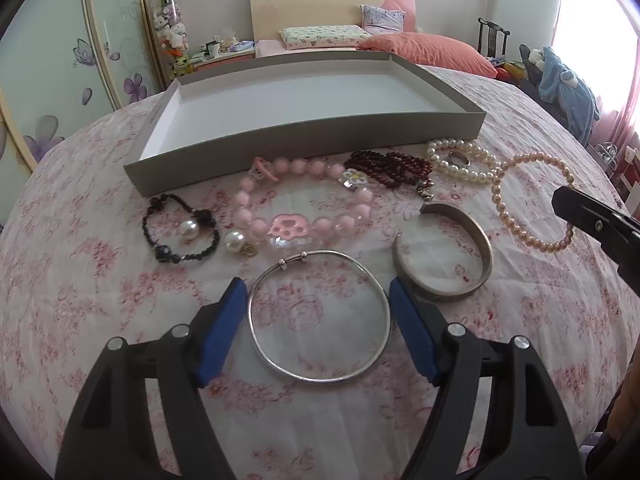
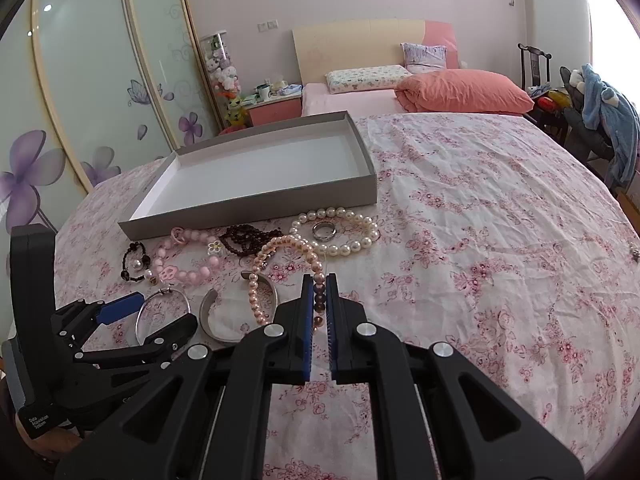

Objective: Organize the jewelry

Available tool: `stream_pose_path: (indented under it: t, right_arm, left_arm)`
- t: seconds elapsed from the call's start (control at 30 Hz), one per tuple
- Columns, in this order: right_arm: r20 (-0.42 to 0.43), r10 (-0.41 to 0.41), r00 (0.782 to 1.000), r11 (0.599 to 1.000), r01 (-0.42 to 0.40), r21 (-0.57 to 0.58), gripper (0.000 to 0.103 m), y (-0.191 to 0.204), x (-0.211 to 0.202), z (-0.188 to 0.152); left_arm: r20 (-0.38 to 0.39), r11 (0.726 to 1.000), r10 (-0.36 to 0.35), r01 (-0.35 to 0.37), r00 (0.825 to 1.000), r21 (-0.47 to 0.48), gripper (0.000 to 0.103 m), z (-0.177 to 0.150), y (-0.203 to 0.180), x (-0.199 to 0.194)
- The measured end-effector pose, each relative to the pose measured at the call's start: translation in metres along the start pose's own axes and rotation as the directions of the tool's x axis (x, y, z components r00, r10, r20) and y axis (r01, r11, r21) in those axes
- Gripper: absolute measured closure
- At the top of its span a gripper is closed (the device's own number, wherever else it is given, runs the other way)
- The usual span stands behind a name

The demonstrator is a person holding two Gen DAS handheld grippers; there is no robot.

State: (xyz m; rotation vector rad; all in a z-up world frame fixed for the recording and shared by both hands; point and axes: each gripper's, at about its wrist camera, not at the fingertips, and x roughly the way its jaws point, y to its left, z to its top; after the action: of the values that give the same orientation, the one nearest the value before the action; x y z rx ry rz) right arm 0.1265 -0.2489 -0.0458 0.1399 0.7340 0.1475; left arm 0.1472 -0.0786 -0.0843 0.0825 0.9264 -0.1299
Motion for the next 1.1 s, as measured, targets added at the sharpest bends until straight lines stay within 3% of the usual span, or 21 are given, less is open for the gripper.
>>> stream_pose_path:
  t: [0.37, 0.6, 0.73, 0.87, 1.1]
  right_arm:
    - [0.016, 0.021, 1.0, 1.0, -0.021, -0.006, 0.096, 0.012, -0.005, 0.002]
    - [0.09, 0.031, 0.995, 0.999, -0.03, -0.016, 0.096, 0.017, -0.021, 0.011]
    - [0.147, 0.04, 0.988, 0.999, -0.036, -0.032, 0.096, 0.024, -0.03, 0.017]
    - [0.212, 0.05, 0.976, 0.998, -0.04, -0.05, 0.096, 0.032, -0.038, 0.026]
    - [0.292, 0.054, 0.955, 0.997, -0.034, -0.071, 0.096, 0.041, -0.041, 0.052]
  left_arm:
    - [0.003, 0.997, 0.038, -0.037, 0.999, -0.063, 0.032, -0.016, 0.036, -0.014]
    - [0.111, 0.994, 0.042, -0.03, 0.993, -0.103, 0.032, -0.015, 0.049, -0.045]
    - [0.208, 0.992, 0.071, -0.047, 0.976, -0.117, 0.032, -0.008, 0.052, -0.072]
    - [0.307, 0.988, 0.118, -0.082, 0.944, -0.13, 0.032, 0.004, 0.054, -0.097]
    - [0.402, 0.982, 0.174, -0.126, 0.899, -0.143, 0.032, 0.039, 0.059, -0.115]
